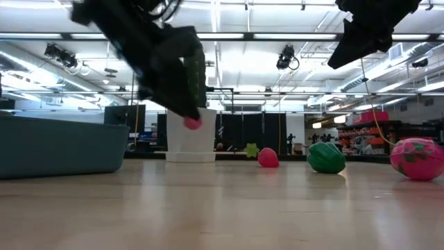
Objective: Pick and placing Produce into tupperware
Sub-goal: Put the pink peach into the blue bin
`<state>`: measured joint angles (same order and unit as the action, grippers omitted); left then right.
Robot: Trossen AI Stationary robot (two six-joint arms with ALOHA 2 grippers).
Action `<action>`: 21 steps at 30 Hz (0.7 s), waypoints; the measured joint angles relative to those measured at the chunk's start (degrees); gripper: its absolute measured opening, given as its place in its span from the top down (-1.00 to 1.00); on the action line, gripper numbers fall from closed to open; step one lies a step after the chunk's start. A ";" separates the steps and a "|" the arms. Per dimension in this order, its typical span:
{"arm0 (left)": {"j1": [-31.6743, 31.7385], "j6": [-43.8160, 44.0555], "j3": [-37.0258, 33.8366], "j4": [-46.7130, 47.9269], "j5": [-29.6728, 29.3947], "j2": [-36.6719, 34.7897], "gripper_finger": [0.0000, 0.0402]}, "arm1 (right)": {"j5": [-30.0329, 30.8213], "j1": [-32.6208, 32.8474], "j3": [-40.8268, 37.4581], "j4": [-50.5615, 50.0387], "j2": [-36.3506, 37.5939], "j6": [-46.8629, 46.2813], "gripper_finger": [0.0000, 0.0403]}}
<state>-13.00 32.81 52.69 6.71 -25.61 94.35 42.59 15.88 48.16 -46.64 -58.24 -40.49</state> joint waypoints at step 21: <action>-16.10 30.71 -0.07 31.83 -3.17 -8.66 0.81 | 0.00 0.00 0.00 0.01 0.00 -0.07 0.37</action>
<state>-29.10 63.53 52.62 38.55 -28.77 85.69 42.59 15.88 48.16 -46.63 -58.24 -40.56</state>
